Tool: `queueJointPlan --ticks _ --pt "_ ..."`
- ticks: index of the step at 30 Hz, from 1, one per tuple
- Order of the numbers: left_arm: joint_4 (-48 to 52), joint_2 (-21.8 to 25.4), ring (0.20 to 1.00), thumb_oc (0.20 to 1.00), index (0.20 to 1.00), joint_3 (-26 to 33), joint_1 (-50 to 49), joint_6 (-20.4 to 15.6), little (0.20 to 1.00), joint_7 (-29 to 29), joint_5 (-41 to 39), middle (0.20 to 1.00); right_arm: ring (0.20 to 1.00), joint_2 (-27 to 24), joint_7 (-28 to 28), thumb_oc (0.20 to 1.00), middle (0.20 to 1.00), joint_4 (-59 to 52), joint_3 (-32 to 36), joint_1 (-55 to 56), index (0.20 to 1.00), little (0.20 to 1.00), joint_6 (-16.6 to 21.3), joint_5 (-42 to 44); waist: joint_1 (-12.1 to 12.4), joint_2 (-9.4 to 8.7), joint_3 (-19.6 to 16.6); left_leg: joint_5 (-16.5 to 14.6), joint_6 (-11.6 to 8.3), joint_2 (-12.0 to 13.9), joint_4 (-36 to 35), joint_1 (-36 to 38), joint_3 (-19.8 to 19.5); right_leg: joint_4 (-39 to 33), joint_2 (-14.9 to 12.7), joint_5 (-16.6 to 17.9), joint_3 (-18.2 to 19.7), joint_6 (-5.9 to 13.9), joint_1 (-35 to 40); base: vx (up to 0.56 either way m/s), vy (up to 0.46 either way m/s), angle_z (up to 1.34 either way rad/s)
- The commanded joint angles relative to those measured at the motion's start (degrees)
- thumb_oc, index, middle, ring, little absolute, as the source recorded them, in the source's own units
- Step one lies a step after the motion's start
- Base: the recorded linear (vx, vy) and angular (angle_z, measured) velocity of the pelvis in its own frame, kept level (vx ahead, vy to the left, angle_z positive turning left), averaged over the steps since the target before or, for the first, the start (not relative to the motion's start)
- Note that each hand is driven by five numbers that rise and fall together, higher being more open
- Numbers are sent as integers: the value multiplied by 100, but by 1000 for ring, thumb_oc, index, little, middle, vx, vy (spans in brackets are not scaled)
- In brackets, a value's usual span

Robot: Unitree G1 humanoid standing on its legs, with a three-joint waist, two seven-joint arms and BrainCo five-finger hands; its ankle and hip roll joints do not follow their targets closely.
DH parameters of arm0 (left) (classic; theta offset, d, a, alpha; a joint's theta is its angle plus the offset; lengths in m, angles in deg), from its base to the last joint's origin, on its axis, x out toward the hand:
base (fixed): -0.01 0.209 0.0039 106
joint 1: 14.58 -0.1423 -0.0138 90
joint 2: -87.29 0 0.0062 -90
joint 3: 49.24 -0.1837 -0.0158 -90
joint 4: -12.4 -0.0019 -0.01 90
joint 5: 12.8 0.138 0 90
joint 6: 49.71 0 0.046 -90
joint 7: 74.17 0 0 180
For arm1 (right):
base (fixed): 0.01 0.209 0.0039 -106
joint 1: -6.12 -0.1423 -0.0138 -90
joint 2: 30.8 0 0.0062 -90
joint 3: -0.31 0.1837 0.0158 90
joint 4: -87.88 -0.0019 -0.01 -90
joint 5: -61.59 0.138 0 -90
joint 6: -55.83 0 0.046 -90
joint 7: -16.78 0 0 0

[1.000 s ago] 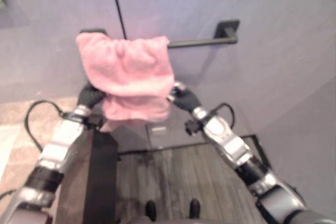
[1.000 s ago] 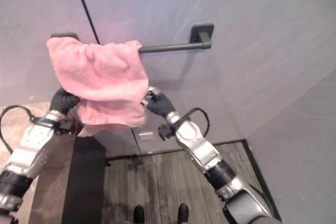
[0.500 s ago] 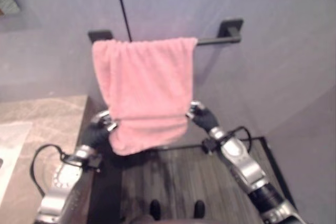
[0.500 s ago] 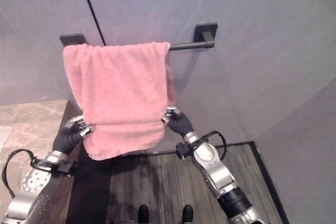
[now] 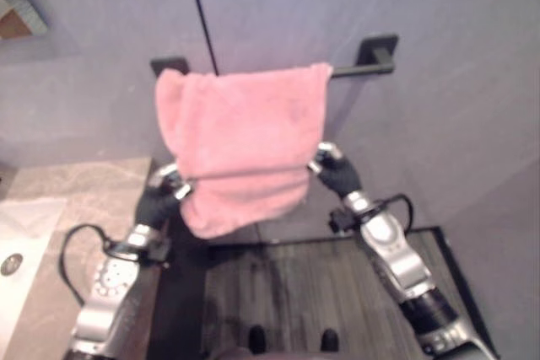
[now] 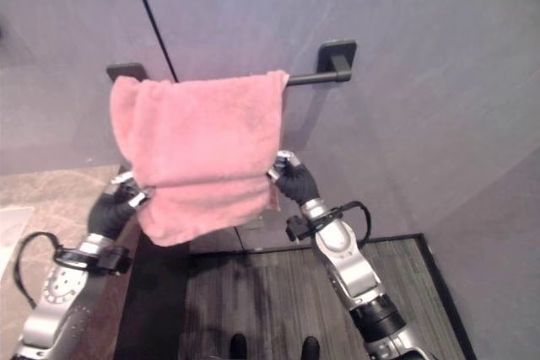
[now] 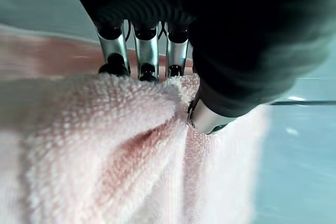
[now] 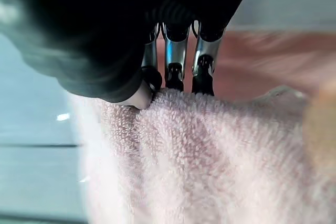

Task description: Put brush and paste in cup on sink, flatten towel.

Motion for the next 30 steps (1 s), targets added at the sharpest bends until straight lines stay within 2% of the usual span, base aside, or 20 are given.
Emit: queueJointPlan --ticks 1,5,10,15,20,22,23,30 --pt "-726 -3 200 200 200 45 216 -16 200 -80 -104 200 200 169 -490 200 200 333 494 -30 200 200 228 -166 -54 -101 -64 -566 352 -227 71 203 -306 30 -252 -274 -393 272 308 0 0 0" --pt "-847 -46 200 200 200 -32 222 27 200 -151 -20 200 200 140 -560 200 200 322 614 8 200 200 237 -127 -97 -65 -79 -561 340 -215 71 228 -287 30 -241 -289 -389 265 321 0 -19 0" --pt "-273 69 200 200 200 109 255 -37 200 -182 -12 200 200 106 -660 200 200 -21 780 -187 200 200 330 -100 -113 -42 -115 -564 325 -189 71 259 -275 30 -214 -316 -348 241 343 -2 -27 0" --pt "737 225 200 200 200 590 400 -289 200 -377 98 200 200 65 -706 200 200 -702 880 -543 200 200 493 -27 -71 -55 -152 -557 294 -152 71 276 -279 30 -171 -353 -330 199 356 -12 -54 -1" --pt "1271 254 200 200 200 936 397 -415 200 -451 143 200 200 44 -608 200 200 -1031 859 -635 200 200 534 52 -68 -81 -169 -557 273 -133 71 262 -305 30 -146 -382 -348 160 371 -17 -42 1" --pt "1199 225 228 228 228 915 335 -395 228 -425 126 228 200 55 -590 200 200 -900 817 -546 200 200 502 28 -73 -81 -165 -550 269 -129 71 253 -308 30 -140 -378 -362 151 372 -11 -18 1" --pt "1126 212 200 200 200 878 317 -370 200 -438 176 200 200 69 -588 200 200 -832 799 -480 200 200 486 60 -84 -76 -159 -542 267 -131 71 248 -305 30 -136 -374 -364 148 367 0 0 0" --pt "231 -14 200 200 200 537 198 -140 200 -392 162 200 200 163 -551 200 200 -132 705 -82 200 200 307 114 -123 -55 -132 -528 271 -132 71 222 -333 30 -136 -374 -393 153 365 0 0 0"
